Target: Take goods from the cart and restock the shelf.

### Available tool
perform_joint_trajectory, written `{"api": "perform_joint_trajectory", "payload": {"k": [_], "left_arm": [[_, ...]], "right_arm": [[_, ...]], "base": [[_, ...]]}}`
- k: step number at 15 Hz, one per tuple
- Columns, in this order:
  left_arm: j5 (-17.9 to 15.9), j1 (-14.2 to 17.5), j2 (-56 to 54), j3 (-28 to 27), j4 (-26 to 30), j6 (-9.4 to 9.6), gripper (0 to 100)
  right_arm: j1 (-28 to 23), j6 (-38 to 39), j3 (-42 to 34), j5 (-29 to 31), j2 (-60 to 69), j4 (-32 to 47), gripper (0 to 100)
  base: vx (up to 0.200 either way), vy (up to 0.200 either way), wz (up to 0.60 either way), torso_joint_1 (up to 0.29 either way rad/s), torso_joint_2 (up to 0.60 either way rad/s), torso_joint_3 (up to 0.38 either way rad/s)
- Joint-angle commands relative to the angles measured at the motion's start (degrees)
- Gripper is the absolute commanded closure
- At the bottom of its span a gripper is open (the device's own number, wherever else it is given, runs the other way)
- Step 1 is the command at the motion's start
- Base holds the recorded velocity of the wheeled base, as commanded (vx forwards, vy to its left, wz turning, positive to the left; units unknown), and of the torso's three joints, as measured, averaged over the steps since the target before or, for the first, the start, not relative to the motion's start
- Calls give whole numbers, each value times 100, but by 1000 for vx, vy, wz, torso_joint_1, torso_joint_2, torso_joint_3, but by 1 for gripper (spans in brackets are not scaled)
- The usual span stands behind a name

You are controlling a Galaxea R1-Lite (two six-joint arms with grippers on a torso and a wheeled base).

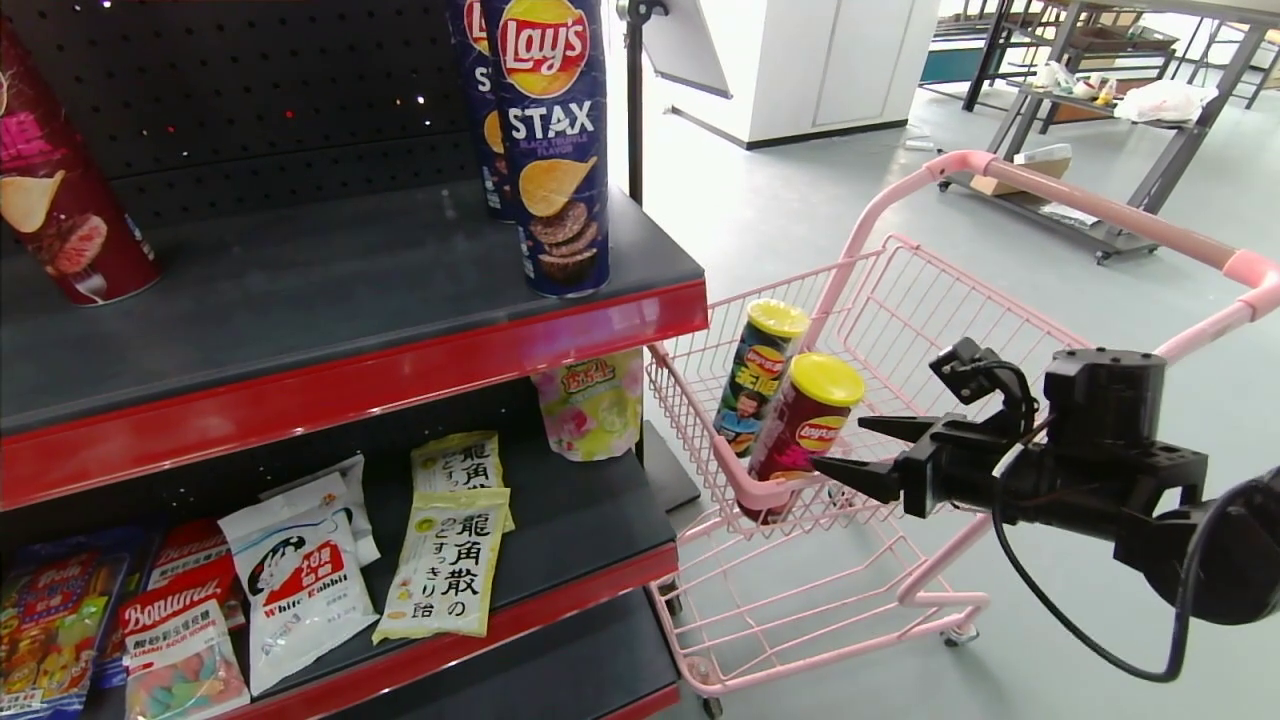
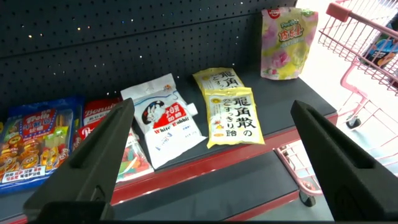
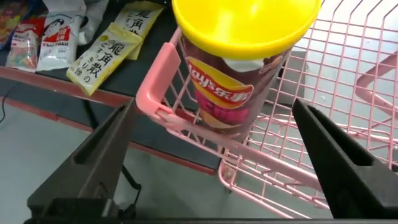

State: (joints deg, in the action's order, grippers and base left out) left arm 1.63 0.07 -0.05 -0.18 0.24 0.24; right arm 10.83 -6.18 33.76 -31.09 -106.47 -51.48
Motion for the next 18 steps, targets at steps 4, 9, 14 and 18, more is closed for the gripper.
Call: {"api": "perform_joint_trajectory", "payload": {"k": [4, 9, 14, 18], "left_arm": [[4, 1, 5, 1, 2, 2, 0], [4, 1, 5, 1, 2, 2, 0], [4, 1, 5, 1, 2, 2, 0], [4, 1, 5, 1, 2, 2, 0]], "right_arm": [[25, 12, 650, -12, -708, -2, 0], [69, 56, 1124, -12, -1095, -37, 0], [174, 126, 1520, -12, -1455, -46, 0], [183, 223, 1608, -20, -1657, -240, 100]], "base": [[0, 0, 0, 0, 0, 0], [0, 0, 0, 0, 0, 0], [0, 0, 0, 0, 0, 0], [0, 0, 0, 0, 0, 0]]}}
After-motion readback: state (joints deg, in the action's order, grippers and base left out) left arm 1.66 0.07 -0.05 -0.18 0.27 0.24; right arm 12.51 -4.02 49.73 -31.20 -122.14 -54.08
